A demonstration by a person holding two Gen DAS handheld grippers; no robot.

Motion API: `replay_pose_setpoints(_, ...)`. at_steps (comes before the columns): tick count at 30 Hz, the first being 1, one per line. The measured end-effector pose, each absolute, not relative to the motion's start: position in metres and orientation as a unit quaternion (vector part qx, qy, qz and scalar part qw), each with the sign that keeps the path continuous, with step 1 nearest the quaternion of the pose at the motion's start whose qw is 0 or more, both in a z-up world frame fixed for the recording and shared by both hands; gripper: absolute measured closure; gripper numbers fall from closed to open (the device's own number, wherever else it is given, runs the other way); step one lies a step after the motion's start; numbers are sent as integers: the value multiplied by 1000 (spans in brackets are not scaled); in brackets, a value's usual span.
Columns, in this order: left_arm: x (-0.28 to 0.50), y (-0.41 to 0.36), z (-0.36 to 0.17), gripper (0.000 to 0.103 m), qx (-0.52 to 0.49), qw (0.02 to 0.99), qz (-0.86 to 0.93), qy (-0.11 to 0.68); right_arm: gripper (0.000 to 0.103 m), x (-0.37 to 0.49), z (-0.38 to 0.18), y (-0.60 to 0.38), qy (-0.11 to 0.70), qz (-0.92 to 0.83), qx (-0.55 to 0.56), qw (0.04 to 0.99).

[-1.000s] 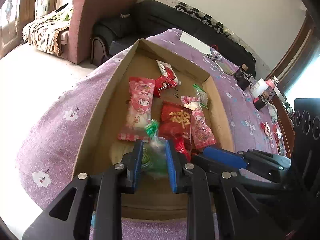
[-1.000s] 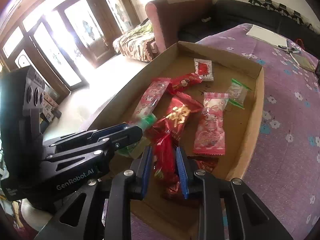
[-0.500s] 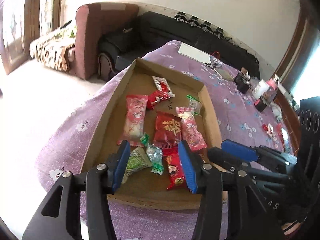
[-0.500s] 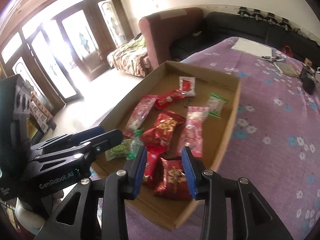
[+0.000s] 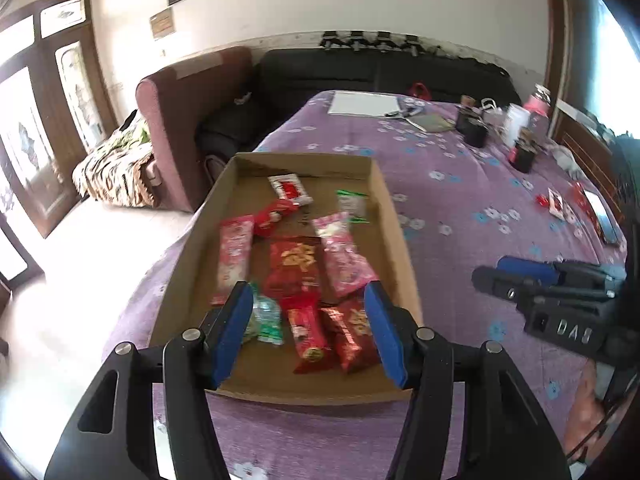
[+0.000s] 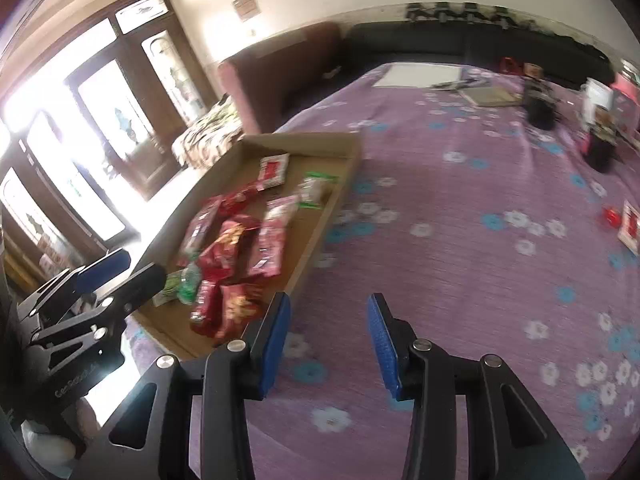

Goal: Organize snacks
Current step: 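Grasp the white-and-red packet with the right gripper while the left grasps the small red candy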

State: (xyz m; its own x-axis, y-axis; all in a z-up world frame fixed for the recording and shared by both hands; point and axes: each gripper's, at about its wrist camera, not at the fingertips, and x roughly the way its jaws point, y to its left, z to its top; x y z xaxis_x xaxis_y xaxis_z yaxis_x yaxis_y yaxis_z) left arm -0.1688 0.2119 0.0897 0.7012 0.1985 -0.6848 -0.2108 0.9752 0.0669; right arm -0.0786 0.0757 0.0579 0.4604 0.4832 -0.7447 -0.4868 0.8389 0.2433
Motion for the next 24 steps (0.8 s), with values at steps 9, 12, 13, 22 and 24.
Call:
replay_pose_setpoints(9,-156,170,93,46,43,918,90,383,56,-74,67,13,420,240,23,875)
replay_pose_setpoints(12,-152,158,93,46,55,918,82,385,55,-71,71,-15,415,218,33,883)
replay_pose_setpoints(13,-150,153,93,46,61,917,78,386,55,-70,72,-25,413,210,36,885)
replay_pose_setpoints(22,-128,115,96,46,69,913,13,401,55,-54,73,-128,408,112,68,904)
replay_pose_setpoints(24,-121,109,100,46,50,911,-22,410,55,-50,74,-154,406,82,74,907)
